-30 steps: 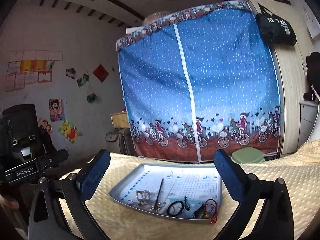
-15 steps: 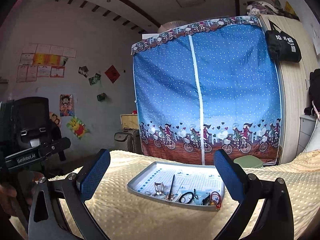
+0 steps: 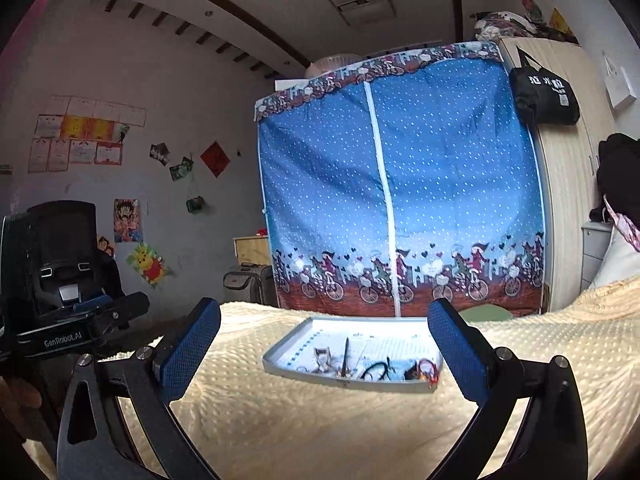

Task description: Organize jewelry

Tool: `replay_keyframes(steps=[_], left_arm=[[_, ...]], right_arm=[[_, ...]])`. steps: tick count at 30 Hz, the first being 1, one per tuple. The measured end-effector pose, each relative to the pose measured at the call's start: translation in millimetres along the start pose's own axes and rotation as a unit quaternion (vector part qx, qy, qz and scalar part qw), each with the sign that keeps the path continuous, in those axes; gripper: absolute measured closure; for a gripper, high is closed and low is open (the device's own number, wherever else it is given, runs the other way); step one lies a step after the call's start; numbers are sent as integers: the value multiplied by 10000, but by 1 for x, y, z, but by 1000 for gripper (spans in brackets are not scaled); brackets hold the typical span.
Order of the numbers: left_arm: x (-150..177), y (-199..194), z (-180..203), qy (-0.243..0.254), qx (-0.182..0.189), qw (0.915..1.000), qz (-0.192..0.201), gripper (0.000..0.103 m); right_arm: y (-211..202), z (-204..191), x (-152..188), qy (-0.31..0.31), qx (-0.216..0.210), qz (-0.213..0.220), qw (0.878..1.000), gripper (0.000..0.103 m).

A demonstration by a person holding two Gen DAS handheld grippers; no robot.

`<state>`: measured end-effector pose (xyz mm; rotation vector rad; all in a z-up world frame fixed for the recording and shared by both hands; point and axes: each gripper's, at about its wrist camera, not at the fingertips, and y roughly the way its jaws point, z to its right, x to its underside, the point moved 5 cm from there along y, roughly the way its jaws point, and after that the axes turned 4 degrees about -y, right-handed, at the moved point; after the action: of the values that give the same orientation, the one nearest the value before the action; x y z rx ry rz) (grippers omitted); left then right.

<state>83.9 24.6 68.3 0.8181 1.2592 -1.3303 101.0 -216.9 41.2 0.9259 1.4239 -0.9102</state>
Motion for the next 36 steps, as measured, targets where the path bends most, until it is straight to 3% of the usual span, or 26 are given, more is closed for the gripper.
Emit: replay_keyframes(steps=[7,14,17,36], left_arm=[[32,1,-3,135,13,9994,-326,0],[54,8,2,344,-47,9970,-696,0],[56,5,2,366,-68,9971,-670,0],[56,6,7,471,-98,9959,-772,0]], right_arm=[[-11,19,38,148,497,-717,9961,1],[-1,26,55,25,621,-1099,9920,1],[2,21,62,1,547,-1230,9909,1],[2,13,62,3,484,-1250,9910,1]])
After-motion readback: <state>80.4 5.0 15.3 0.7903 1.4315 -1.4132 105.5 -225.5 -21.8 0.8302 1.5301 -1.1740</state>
